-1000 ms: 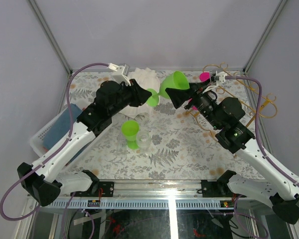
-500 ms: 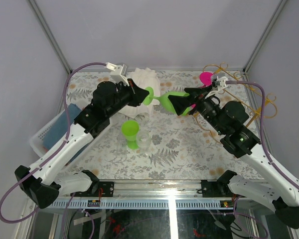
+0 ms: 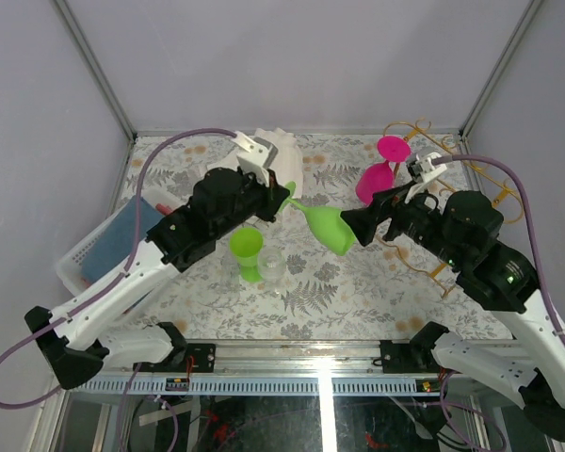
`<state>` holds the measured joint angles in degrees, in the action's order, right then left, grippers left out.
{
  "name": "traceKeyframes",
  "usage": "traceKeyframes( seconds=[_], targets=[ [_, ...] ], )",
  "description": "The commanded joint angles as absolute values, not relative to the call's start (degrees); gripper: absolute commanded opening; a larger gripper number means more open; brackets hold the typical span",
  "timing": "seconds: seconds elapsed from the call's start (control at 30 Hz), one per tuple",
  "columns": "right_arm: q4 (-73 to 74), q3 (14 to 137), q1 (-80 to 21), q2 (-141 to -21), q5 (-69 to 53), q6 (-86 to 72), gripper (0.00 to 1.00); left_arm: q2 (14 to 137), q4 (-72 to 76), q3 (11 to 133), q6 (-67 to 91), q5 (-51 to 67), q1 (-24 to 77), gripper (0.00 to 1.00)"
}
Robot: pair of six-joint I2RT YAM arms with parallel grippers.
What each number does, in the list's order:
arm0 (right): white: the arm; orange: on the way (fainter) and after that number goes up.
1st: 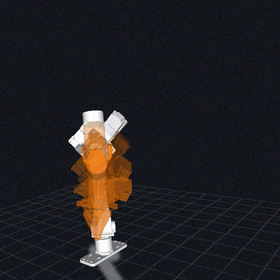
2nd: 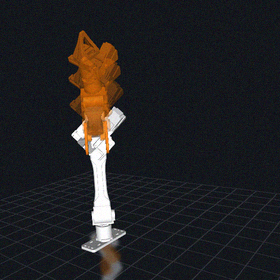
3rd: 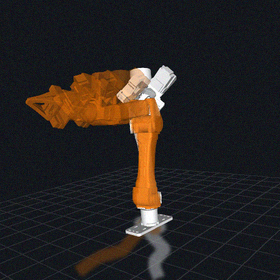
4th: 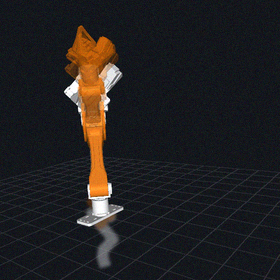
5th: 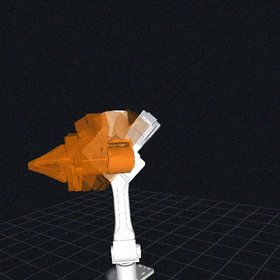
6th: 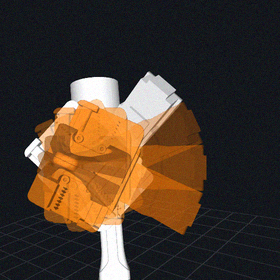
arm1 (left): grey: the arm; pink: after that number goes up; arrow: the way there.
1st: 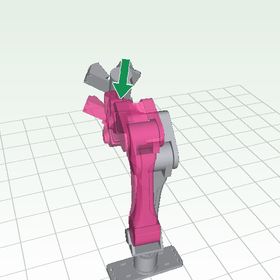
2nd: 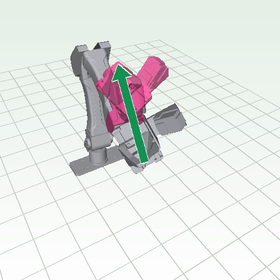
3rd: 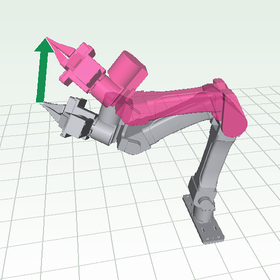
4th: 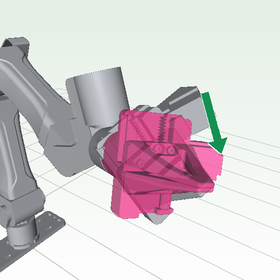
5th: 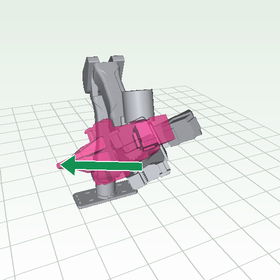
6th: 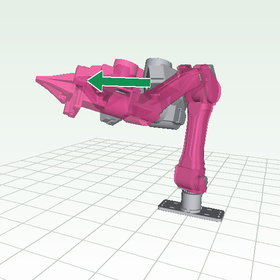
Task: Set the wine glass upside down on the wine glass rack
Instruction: Pick up the wine glass at the center of the board.
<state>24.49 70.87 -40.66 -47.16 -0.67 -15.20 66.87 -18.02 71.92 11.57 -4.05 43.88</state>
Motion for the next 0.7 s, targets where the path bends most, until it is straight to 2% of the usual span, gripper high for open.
traceKeyframes(
  seconds=[0.0, 0.23, 0.5, 0.67],
  targets=[
    [38.30, 74.98, -40.69, -47.88, -4.32, -13.74, 0.95, 66.10, -18.75, 73.46, 0.59, -10.49, 50.67, 0.00],
    [44.45, 75.59, -40.69, -51.82, -14.44, -15.65, 0.83, 66.43, -18.46, 74.93, -8.20, -12.80, 62.00, 0.00],
    [35.62, 67.27, -40.72, -51.36, -20.92, -21.65, 0.67, 69.39, -17.51, 75.56, -14.00, -17.24, 70.51, 0.00],
    [29.73, 61.70, -40.69, -49.48, -23.53, -25.75, 0.63, 69.98, -16.39, 75.94, -15.03, -20.07, 72.23, 0.00]
  ],
)
